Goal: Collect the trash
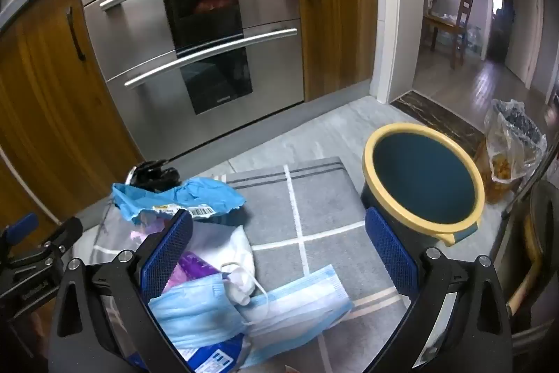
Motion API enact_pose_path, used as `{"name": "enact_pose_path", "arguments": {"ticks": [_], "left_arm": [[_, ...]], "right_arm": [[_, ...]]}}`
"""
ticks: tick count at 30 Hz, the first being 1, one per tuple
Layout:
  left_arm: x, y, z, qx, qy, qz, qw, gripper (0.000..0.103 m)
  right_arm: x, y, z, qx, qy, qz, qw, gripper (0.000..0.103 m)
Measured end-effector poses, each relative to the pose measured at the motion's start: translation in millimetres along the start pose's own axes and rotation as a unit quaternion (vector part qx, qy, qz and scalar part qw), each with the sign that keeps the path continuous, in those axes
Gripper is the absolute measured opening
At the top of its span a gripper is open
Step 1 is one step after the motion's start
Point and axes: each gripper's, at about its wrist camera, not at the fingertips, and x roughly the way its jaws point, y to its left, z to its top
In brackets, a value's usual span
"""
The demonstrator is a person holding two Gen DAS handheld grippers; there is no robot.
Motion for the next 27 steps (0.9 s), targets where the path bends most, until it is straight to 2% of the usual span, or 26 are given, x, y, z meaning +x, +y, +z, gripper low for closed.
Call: {"name": "enact_pose_path", "arguments": {"ticks": [27], "left_arm": [[-0.8,-3.3,-1.1,0.001,0.003,-0.001,1.0,0.098]], "right_arm": [[-1.1,0.3,-0.7,-0.008,-0.001,-0.009,1.0,0.098]]}}
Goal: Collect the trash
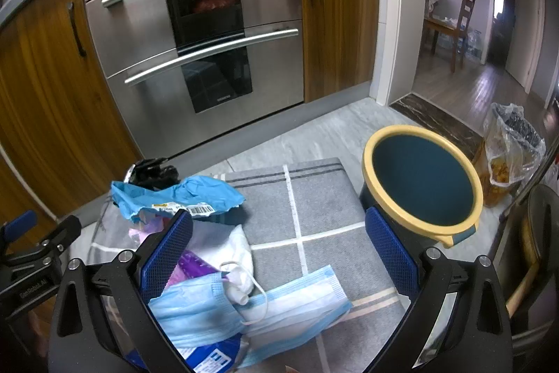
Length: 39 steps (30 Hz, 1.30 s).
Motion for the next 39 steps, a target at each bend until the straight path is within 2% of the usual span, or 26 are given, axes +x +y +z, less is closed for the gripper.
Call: {"name": "enact_pose_path", "arguments": {"ticks": [39], "left_arm": [[-1.6,0.4,-2.5,-0.001,0.001,-0.005,1.0,0.098]], "right_arm": [[3.8,-4.9,-2.1,0.009,0.008,-0.005,1.0,0.098]]}}
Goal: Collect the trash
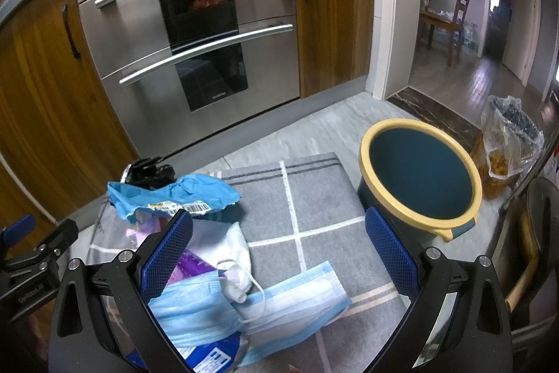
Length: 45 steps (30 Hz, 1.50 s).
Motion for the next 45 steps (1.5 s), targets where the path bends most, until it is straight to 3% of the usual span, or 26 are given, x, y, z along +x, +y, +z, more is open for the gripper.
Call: {"name": "enact_pose_path", "arguments": {"ticks": [14,25,29,32,40,45], "left_arm": [[-7.3,-1.7,4.2,0.008,-0.018,-0.009,0.9998,0.098],[-7.8,34.2,37.6,-0.038,-0.059,-0.046,0.9965,0.098],[-0.6,48.3,53.9,-0.063,-0.073,-0.055,0.9938,0.098],[13.4,53.6,62.4,-0.049,-0.069,-0.037,0.9957,0.098],[59.9,72.9,73.1,-0.055,-0.027,-0.024,0.9978,0.098],[81.4,69.8,72.9,-0.042,-0.003,-0.031,0.9986,0.098]], "right_arm": [[0.2,-0.1,0.2,0.001,0.001,0.001,1.0,0.098],[4.6,-2.0,10.2,0.034,-0.009,0.05,0.998,0.098],[21.9,16.5,11.4,-0.003,0.008,0.075,0.997,0.098],[29.4,28.6,11.5,-0.018,0.022,0.102,0.994,0.098],[54.8,70.3,-3.0,-0.156,0.052,0.112,0.98,0.097],[80.7,81.9,-6.5,-0.199,0.069,0.114,0.971,0.095]]}}
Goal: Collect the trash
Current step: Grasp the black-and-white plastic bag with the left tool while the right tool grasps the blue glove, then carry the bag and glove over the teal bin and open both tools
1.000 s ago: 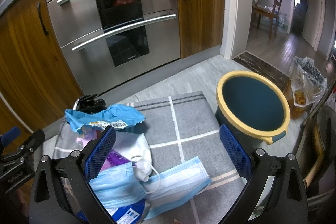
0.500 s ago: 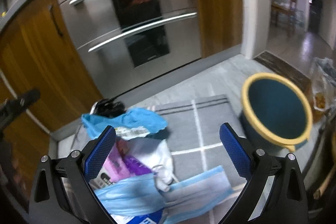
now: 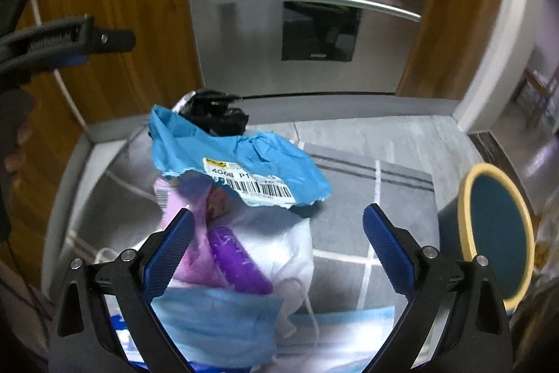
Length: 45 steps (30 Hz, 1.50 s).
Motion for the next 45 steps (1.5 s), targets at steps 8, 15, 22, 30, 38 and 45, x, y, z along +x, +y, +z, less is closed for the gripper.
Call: {"name": "enact_pose_path", "arguments": {"ticks": [8,15,22,30,38,45], "left_arm": [[39.9,-25.7,3.0,0.048,0.039,-0.023,0.9978,0.097],[73.6,-43.2,3.4,0.071,0.079,-0.034,0.9938,0.095],[105.0,-49.5,-8.0,0.092,0.132,-0.034,0.9863,0.055],[105.8,-49.4,-13.9,0.11,0.138,-0.038,0.9837,0.027],[80.0,-50.8,2.3,0.103,0.074,-0.037,0.9913,0.023],[41.2,-57.4,25.7,0.091,0.0,-0.058,0.9942,0.023]], "right_arm": [[23.7,9.8,1.2,-0.043,0.007,0.014,0.999,0.074],[28.5,5.7,8.6,-0.058,-0.01,0.035,0.998,0.061],[30.7,11.3,13.4,-0.087,-0.017,0.053,0.995,0.037],[24.7,13.0,16.3,-0.086,-0.018,0.071,0.994,0.01],[0.7,6.8,29.2,-0.064,-0.04,0.063,0.995,0.004],[-29.1,-24.6,45.3,0.003,-0.042,0.046,0.998,0.002]]}}
